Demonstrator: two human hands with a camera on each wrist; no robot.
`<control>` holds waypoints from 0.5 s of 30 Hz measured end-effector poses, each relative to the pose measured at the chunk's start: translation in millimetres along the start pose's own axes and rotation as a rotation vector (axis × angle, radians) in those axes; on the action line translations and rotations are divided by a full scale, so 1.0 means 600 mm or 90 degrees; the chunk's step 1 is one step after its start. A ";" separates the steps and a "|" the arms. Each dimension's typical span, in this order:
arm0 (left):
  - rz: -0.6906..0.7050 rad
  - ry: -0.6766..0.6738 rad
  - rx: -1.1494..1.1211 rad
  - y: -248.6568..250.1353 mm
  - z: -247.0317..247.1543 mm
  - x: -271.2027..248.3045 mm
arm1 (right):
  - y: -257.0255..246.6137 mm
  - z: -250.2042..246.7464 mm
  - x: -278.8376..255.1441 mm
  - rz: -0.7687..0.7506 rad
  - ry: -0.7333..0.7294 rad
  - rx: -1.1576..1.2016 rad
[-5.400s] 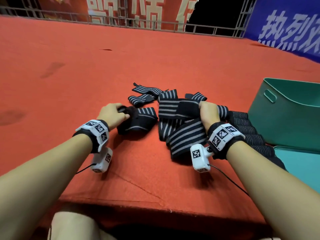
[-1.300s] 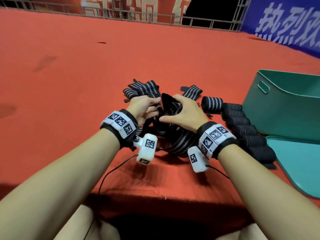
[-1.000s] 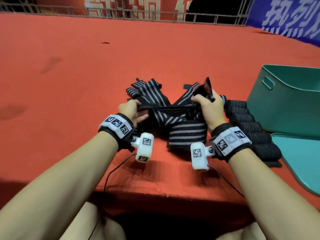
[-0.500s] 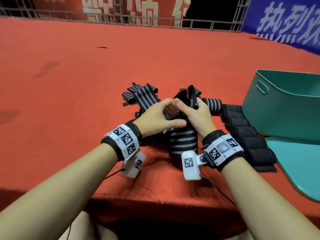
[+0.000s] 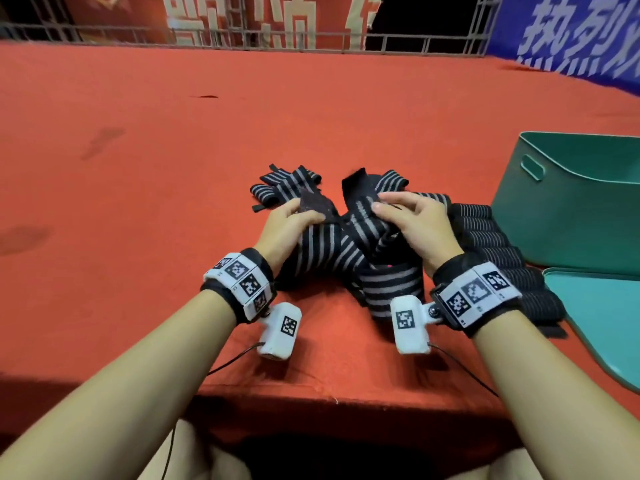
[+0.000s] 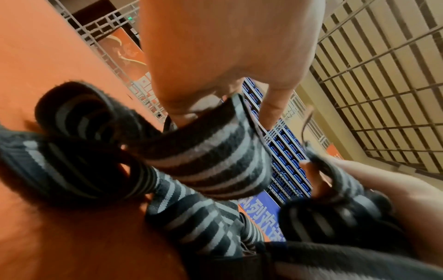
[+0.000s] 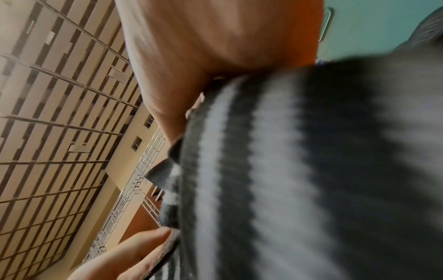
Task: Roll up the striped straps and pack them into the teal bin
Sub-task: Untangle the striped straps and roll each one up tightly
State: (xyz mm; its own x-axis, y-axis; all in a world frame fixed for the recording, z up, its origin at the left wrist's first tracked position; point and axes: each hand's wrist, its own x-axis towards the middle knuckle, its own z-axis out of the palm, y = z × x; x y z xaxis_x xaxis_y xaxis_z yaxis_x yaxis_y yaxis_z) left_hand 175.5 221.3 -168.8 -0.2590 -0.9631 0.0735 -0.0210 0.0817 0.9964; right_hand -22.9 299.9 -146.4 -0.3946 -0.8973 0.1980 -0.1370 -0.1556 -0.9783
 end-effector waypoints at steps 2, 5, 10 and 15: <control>0.041 0.011 0.006 -0.003 0.010 -0.004 | 0.000 0.014 -0.009 0.000 -0.049 -0.026; 0.117 0.015 0.032 -0.007 0.020 -0.003 | -0.004 0.026 -0.017 -0.012 -0.084 -0.086; 0.131 0.041 -0.016 0.001 0.027 -0.006 | -0.019 0.043 -0.027 0.039 -0.103 -0.054; 0.099 0.023 -0.112 0.007 0.031 -0.011 | -0.008 0.059 -0.033 0.060 -0.096 -0.015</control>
State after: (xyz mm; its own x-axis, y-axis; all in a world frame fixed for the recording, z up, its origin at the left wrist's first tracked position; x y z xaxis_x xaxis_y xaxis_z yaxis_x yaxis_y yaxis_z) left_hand 159.2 232.5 -165.7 -0.2110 -0.9511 0.2257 0.1856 0.1877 0.9645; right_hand 17.7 303.6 -147.9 -0.2661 -0.9594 0.0930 -0.1274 -0.0607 -0.9900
